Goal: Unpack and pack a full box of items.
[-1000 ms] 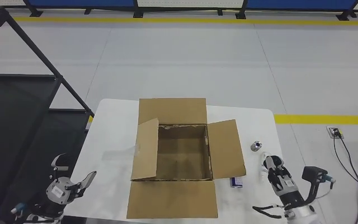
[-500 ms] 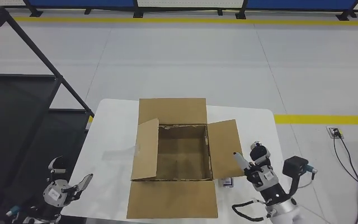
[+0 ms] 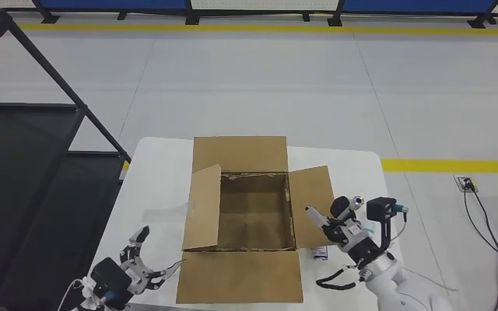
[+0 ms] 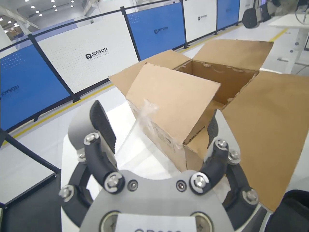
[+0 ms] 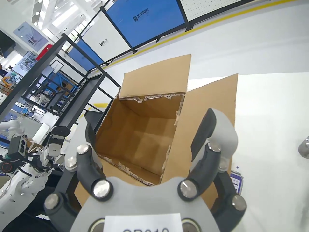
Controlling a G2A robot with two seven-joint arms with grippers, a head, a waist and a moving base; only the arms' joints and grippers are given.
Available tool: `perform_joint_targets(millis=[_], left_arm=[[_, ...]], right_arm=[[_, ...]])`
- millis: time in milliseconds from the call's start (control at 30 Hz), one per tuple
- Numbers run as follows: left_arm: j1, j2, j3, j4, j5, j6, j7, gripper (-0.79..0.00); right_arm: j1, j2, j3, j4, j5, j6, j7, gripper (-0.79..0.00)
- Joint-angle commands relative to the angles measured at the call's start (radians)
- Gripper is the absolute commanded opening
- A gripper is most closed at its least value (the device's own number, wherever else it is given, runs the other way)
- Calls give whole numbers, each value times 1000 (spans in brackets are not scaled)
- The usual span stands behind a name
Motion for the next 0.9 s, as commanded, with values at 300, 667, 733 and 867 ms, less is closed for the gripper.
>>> perform_joint_targets(millis=[300,667,733,867], left_arm=[[-71,-11,159,-8,215,234,-77,0],[-131,-23,259,21,327,405,-127,0],[-134,-24,260,25,318,435,-125,0],[-123,-28,239,12,242,470,-118,0]], right_arm=[[-48,17,78,45,54,-98,-54,0],[-35,34,125,92,102,-159,-53,0],[-26,38,129,101,110,-163,-45,0],[-7,44,131,115,114,-163,-12,0]])
